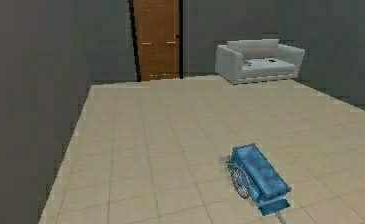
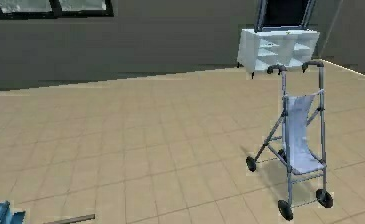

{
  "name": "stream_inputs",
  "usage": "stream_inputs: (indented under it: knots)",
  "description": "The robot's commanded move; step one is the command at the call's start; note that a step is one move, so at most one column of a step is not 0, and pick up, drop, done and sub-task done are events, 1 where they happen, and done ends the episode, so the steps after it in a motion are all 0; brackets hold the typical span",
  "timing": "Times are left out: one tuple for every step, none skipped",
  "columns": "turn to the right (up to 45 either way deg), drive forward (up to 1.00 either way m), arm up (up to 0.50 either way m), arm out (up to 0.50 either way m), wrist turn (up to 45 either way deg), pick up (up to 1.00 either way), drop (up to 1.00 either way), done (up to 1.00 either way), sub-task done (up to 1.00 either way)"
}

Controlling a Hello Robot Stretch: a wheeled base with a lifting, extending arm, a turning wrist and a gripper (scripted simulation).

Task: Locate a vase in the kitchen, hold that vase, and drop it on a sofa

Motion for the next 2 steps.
stream_inputs:
  knots:
    - [-45.0,0.00,0.00,0.00,0.0,0.00,0.00,0.00,0.00]
    - [-42.0,0.00,0.00,0.00,0.0,0.00,0.00,0.00,0.00]
